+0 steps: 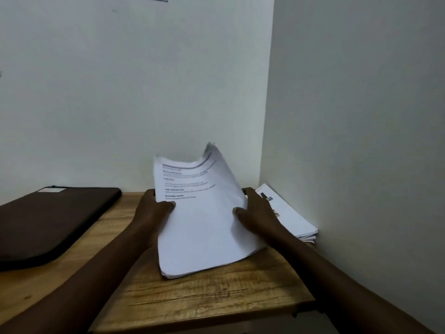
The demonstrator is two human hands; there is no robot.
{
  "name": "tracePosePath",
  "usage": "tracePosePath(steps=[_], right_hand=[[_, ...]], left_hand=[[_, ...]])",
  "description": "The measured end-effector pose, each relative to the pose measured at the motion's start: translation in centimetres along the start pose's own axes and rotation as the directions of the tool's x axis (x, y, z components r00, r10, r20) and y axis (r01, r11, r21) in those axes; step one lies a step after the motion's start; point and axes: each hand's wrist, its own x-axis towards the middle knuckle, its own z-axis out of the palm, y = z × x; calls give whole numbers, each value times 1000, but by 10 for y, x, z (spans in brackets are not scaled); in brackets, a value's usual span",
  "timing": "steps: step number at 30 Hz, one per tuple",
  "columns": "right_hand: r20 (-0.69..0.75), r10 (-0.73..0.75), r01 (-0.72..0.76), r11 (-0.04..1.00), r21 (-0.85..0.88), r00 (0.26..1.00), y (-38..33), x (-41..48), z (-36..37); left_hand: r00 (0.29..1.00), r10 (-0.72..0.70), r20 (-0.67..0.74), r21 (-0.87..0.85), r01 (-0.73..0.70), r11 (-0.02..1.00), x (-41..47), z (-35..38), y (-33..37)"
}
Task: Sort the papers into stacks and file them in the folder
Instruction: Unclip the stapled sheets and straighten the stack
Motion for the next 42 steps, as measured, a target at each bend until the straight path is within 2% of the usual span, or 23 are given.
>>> tracePosePath(steps=[4,8,15,17,19,21,31,34,39,42], right_hand=[[-131,-40,40,999,-5,991,14,8,-13],[-247,-16,13,1000,-16,969,29,23,-37],[-255,-1,-54,977,-208,967,71,41,-55],[-240,8,-88,941,-327,971,85,41,-48],[-169,0,-89,849,-521,986,97,37,-36],[-135,-35,-60,767,-639,990,104,31,-22],[-142,-13,-83,757,-648,990,102,32,-18],[-167,-87,-46,750,-660,982,89,36,-22],[-195,-204,48,800,-599,959,53,44,-12],[-152,-221,97,817,-568,963,39,52,0]], left_hand=[[1000,12,18,29,-13,1000,13,25,-1],[997,18,75,86,-24,996,17,65,13],[986,8,164,346,-65,936,38,106,-8],[967,-2,253,473,-122,873,38,108,-15],[942,-38,333,633,-194,749,34,108,-25],[931,-74,356,713,-220,666,32,106,-39],[936,18,353,723,-285,629,39,104,-53],[931,23,365,703,-292,648,41,110,-52],[915,-18,404,716,-304,629,48,126,-56],[937,81,339,678,-303,670,54,116,-52]])
